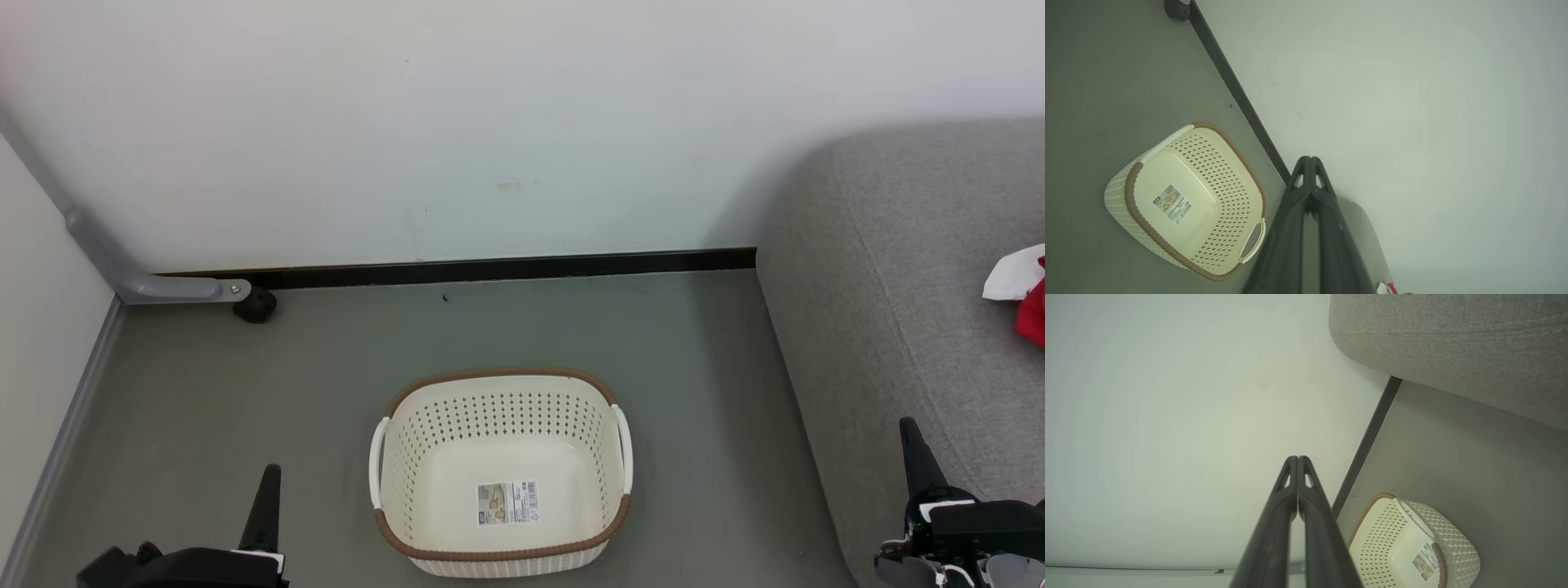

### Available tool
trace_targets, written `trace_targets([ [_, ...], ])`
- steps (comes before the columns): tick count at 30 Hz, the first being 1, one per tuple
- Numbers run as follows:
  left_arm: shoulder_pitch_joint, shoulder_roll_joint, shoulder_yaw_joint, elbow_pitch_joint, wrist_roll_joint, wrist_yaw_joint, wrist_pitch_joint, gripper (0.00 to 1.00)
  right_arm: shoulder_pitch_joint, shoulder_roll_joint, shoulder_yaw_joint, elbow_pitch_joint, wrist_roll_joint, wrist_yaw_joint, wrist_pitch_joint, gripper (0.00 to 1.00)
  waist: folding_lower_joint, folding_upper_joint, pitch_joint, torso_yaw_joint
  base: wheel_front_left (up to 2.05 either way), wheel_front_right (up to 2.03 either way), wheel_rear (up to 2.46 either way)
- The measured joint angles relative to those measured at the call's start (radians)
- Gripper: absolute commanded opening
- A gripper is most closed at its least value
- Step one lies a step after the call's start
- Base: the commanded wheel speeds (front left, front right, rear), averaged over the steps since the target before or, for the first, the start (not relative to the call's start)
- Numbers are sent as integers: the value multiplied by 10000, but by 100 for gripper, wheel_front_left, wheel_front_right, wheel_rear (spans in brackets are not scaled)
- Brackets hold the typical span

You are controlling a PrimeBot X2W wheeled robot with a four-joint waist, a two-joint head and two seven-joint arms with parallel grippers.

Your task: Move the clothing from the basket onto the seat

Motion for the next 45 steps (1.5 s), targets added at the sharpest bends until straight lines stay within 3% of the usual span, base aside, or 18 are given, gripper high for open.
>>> trace_targets([
  [22, -200, -104, 683, -270, -2502, -518, 748, 0, 1, 79, -596, -506, 2765, 0, 717, 0, 0, 0, 77, -349, 0, 0, 0],
  [45, -209, -125, 694, -291, -2575, -568, 779, 0, 3, 90, -627, -529, 2813, 0, 777, 0, 0, 0, 80, -352, 0, 0, 0],
])
